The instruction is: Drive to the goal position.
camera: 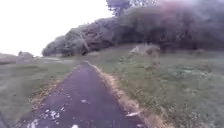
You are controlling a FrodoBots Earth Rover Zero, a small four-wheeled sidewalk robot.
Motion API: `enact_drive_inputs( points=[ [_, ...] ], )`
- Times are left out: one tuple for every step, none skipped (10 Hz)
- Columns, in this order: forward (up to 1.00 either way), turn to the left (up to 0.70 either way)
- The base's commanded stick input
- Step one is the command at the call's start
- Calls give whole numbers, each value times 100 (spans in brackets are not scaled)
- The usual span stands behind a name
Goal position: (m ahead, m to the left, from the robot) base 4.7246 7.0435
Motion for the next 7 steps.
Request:
enact_drive_inputs(
  points=[
    [0, -45],
    [0, -45],
    [0, -45],
    [0, -45],
    [0, -45],
    [0, -45],
    [0, -45]
  ],
)
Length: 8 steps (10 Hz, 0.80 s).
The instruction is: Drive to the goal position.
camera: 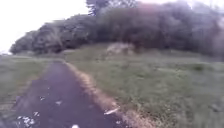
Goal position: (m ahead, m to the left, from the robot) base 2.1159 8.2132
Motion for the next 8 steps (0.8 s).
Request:
enact_drive_inputs(
  points=[
    [0, -45],
    [0, -45],
    [0, -45],
    [0, -45],
    [0, -45],
    [0, -45],
    [0, -45],
    [0, -45]
  ],
)
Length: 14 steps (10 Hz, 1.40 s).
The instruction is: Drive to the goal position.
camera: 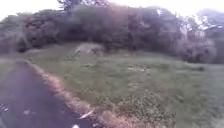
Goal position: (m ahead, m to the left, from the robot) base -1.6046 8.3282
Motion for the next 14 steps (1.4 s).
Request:
enact_drive_inputs(
  points=[
    [0, -45],
    [0, -45],
    [0, -45],
    [0, -45],
    [0, -45],
    [0, -45],
    [0, -45],
    [0, -45],
    [0, -45],
    [0, -45],
    [0, -45],
    [0, -45],
    [0, -45],
    [0, -45]
  ],
)
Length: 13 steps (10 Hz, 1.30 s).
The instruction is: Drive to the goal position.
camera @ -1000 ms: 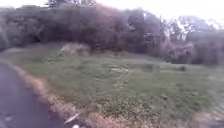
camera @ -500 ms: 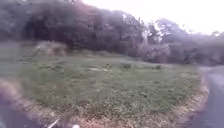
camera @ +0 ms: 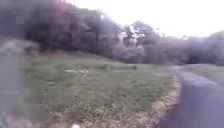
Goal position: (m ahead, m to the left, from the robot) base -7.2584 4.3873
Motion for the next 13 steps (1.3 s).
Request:
enact_drive_inputs(
  points=[
    [0, -45],
    [0, -45],
    [0, -45],
    [0, -45],
    [0, -45],
    [0, -45],
    [0, -45],
    [0, -45],
    [0, -45],
    [0, -45],
    [0, -45],
    [0, -45],
    [0, -45]
  ],
)
